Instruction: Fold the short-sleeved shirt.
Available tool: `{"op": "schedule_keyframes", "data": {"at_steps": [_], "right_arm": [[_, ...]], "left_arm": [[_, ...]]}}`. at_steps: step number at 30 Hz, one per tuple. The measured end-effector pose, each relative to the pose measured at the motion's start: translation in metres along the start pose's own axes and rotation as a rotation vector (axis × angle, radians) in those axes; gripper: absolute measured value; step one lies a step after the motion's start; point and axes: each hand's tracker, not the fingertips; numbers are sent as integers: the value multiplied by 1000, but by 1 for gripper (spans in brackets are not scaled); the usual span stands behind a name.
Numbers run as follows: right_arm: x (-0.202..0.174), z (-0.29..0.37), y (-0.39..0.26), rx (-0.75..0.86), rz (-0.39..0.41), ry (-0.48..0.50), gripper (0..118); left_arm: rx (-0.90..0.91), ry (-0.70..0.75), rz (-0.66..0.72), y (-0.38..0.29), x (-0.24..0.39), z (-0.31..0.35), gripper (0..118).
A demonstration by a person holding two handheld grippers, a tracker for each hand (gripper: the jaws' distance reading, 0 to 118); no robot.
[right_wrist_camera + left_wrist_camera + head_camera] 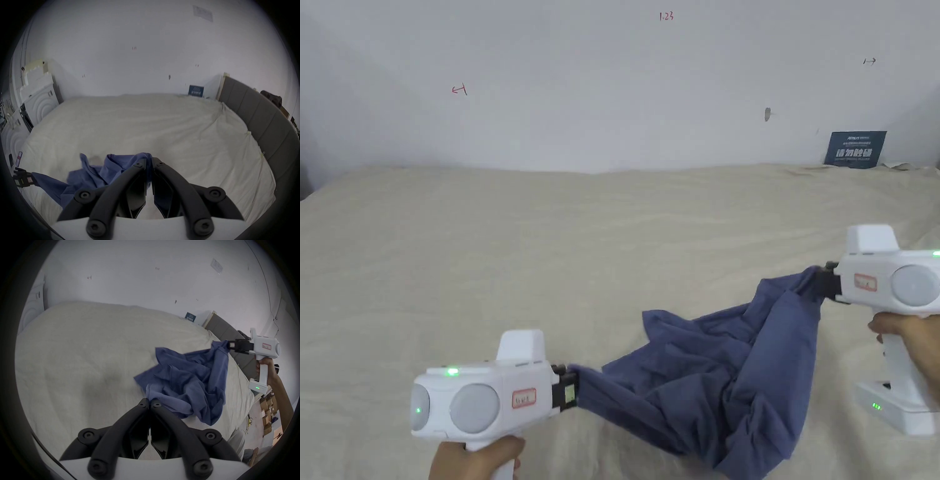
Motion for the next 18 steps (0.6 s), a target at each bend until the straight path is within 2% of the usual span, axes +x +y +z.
{"op": "schedule_keyframes", "data": {"at_steps": [6,10,14,18], "right_arm": [[14,43,59,120,-35,-18,3],[26,65,105,177,-38,-70,3],[39,79,150,212,-36,-122,3],[52,81,190,237,-79,-150,3]], "left_arm": [[160,47,8,73,-18,41,0],[245,109,-20,131,-25,70,0],[296,189,-41,188,-37,93,0],[331,234,5,243,-60,112,0]]}}
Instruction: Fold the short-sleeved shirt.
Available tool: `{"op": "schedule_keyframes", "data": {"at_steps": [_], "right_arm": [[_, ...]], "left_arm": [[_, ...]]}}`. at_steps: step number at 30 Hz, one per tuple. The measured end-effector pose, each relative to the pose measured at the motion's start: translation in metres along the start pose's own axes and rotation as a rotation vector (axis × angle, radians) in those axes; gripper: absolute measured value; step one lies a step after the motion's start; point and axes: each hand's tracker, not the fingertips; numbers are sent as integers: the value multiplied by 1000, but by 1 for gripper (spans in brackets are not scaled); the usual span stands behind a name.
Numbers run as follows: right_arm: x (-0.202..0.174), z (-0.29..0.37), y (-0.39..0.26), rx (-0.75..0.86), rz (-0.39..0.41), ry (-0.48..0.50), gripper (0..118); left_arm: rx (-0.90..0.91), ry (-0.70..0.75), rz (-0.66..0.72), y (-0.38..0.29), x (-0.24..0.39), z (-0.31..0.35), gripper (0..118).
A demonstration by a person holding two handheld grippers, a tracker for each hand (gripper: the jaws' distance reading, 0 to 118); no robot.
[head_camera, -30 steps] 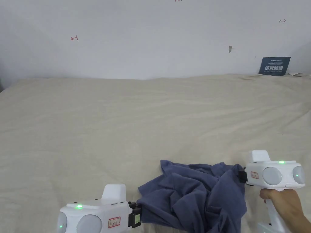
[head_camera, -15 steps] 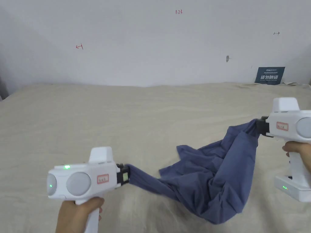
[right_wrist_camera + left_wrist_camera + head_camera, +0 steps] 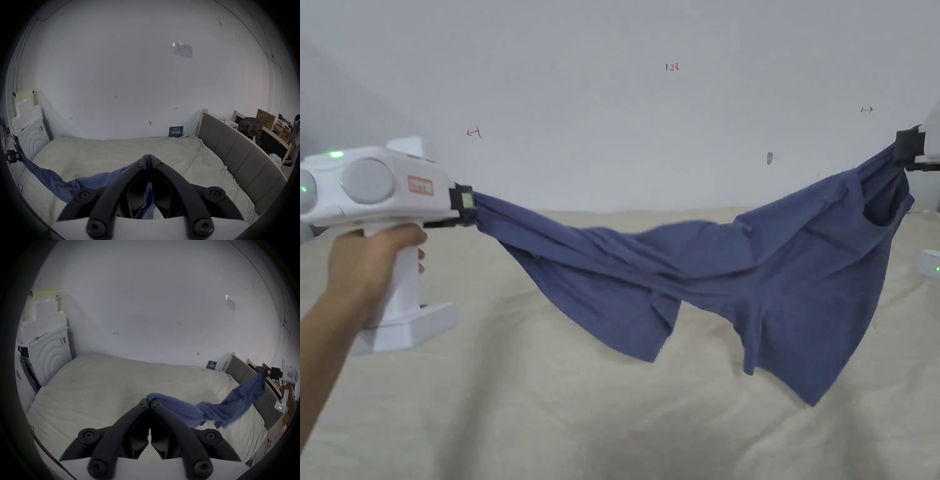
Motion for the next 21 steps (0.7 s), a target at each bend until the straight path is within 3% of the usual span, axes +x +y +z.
{"op": "schedule_keyframes", "data": {"at_steps": [12,21], "right_arm": [[-16,-35,70,75,-95,-16,3],[-26,-60,53,76,-72,-7,3]], "left_arm": [[95,140,-19,123,-19,-39,0],[113,146,-28,106,-30,-61,0]]}}
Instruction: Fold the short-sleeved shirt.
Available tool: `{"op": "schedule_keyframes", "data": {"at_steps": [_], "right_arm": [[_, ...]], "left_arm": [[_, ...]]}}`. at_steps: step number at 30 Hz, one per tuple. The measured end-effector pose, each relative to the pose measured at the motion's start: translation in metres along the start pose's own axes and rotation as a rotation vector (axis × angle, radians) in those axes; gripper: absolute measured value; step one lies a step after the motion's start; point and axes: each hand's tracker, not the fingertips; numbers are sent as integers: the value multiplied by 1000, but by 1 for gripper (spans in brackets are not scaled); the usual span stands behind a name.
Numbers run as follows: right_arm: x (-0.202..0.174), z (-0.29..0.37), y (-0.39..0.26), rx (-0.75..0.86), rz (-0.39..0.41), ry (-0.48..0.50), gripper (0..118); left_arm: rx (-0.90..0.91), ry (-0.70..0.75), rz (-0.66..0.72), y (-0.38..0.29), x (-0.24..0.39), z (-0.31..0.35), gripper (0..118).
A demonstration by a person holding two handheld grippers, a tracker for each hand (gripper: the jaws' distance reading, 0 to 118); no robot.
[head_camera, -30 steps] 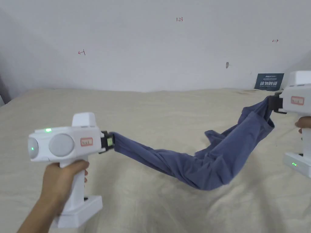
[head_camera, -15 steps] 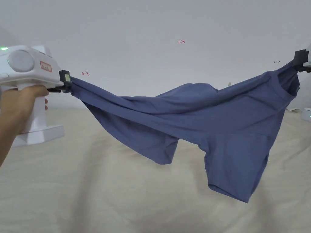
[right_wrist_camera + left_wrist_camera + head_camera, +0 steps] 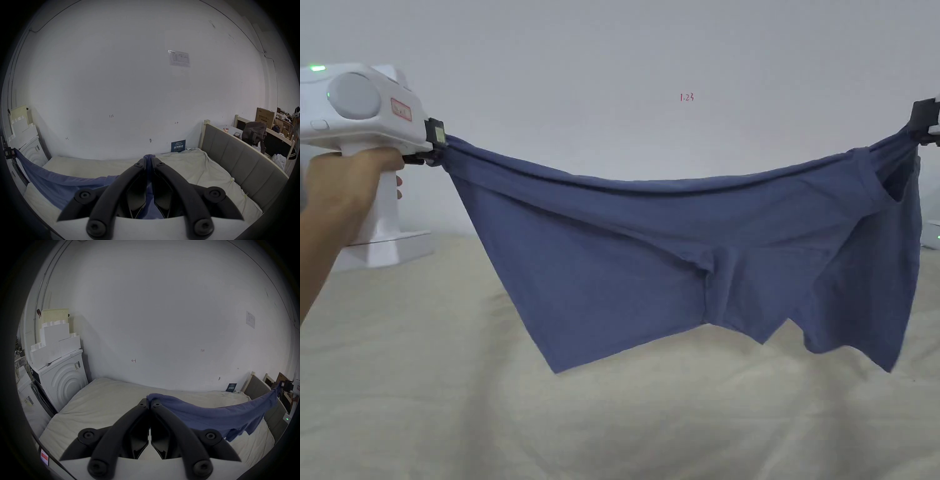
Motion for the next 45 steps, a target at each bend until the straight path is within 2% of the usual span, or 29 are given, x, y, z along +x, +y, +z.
{"op": "schedule_keyframes", "data": {"at_steps": [6,13,16,20,26,32,36,45], "right_arm": [[4,-7,-73,-107,1,11,3],[21,-16,-185,-285,-2,29,3],[33,-7,-230,-328,-40,36,3],[41,19,-285,-396,-8,30,3],[55,63,-346,-436,-19,26,3],[56,121,-380,-471,-33,45,3],[64,154,-394,-474,-49,64,3],[80,222,-411,-486,-30,86,3]], "left_arm": [[-121,-10,7,-74,-12,-20,0],[-304,-9,27,-198,-23,-17,0],[-350,-11,59,-246,-28,0,0],[-420,-9,32,-302,-31,24,0],[-495,10,61,-367,-47,45,0],[-520,-1,91,-402,-60,79,0],[-538,-10,56,-414,-63,103,0],[-555,-30,73,-436,-88,174,0]]}}
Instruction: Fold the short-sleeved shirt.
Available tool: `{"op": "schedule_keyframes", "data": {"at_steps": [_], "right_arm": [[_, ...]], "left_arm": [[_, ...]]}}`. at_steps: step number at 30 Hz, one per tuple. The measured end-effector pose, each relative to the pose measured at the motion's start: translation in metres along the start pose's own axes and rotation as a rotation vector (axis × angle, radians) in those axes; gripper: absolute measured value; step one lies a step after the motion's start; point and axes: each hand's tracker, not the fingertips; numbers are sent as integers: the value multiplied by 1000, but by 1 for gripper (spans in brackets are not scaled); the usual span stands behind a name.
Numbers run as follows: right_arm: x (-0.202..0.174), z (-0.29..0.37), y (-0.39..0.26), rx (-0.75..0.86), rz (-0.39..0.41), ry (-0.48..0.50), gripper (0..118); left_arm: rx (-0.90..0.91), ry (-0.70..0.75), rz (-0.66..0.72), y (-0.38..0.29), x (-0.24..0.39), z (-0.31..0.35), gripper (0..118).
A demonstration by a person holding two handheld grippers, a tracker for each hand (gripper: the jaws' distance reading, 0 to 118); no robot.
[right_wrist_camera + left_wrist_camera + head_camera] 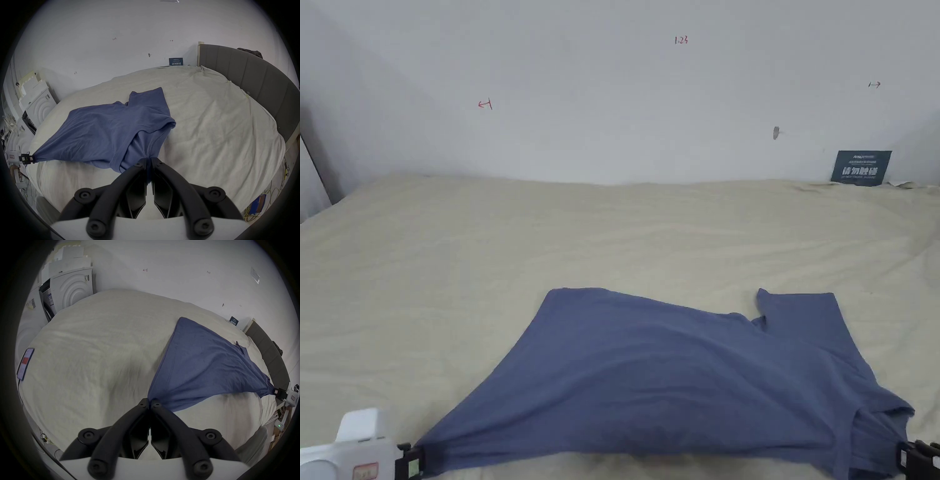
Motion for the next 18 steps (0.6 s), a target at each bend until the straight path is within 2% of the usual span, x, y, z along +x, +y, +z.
{"op": "schedule_keyframes", "data": {"at_steps": [8,11,18], "right_arm": [[-1,19,-47,-100,8,-11,3],[-2,5,-59,-155,-19,-36,3],[-12,-33,-77,-256,-22,-90,3]], "left_arm": [[-72,42,10,-49,-20,14,0],[-118,55,22,-57,-21,3,0],[-173,98,11,-62,-13,-23,0]]}}
